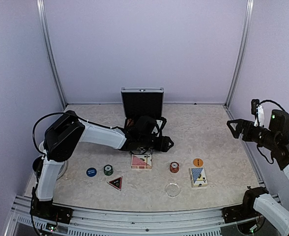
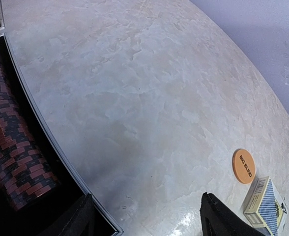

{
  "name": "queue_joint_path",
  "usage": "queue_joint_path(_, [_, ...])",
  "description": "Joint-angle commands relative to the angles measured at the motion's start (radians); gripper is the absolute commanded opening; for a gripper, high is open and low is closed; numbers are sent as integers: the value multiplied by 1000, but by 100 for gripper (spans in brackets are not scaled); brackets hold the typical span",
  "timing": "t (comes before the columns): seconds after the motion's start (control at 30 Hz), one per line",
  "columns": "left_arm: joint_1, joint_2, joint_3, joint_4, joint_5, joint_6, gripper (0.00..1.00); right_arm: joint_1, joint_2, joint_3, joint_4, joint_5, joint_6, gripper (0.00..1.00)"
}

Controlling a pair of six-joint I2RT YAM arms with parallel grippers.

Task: Pack up texas hold em set
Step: Position the chip case at the center of the board.

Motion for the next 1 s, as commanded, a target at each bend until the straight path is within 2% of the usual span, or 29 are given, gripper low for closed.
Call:
queue_joint_path(0.0, [-73,6,-54,-114,103,-72,73,-11,-7,-4,-4,-2,-1,99])
queue_joint_path(0.67, [-147,-8,-43,-96,30,-208,74,-11,-4,4,-13,-1,-8,99])
queue_joint_path(0.83, [-147,-42,-55,-137,-66,-201,78,-11,-8,0,-14,-1,-9,99])
queue_joint_path(0.97, [-146,-111,-78,-161,-155,-192,86,-11,-9,-5,-13,1,-8,99])
